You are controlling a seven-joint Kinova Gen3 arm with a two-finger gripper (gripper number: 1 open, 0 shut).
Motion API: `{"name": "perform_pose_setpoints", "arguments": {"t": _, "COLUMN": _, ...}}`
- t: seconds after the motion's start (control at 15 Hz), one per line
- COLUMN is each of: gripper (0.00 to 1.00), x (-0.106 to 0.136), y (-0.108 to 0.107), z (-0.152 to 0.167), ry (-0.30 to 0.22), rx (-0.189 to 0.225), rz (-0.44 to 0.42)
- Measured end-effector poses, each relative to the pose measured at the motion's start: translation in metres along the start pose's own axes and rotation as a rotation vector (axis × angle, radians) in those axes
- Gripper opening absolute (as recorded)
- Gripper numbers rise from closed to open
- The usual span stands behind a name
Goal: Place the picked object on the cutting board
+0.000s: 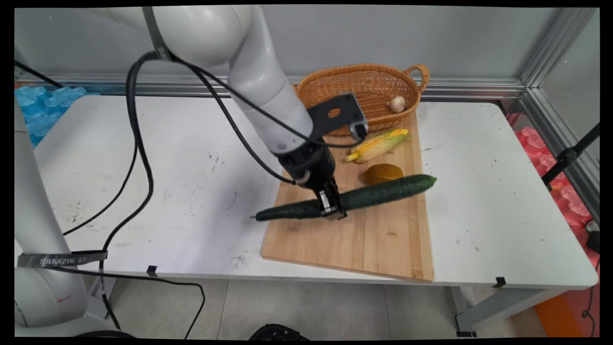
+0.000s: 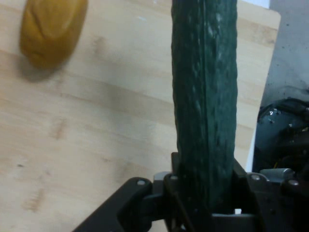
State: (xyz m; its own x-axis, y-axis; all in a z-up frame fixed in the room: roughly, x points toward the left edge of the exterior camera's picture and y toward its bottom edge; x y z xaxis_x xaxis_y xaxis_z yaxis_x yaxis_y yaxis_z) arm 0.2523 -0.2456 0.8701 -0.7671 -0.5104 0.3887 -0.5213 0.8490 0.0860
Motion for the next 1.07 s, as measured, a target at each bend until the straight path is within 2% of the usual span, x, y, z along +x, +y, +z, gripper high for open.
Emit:
{"name": "perform_pose_setpoints", "arguments": {"t": 0.47, "gripper": 0.00, "x": 0.005, "y": 0.015, "z": 0.034, "ry": -0.023, "rx": 0.004, "rz": -0.027}}
{"name": "perform_pose_setpoints", "arguments": {"t": 1.07, "gripper": 0.00, "x": 0.009, "y": 0.007, "z": 0.071, "ry": -0.048, "rx": 0.021, "rz": -0.045}}
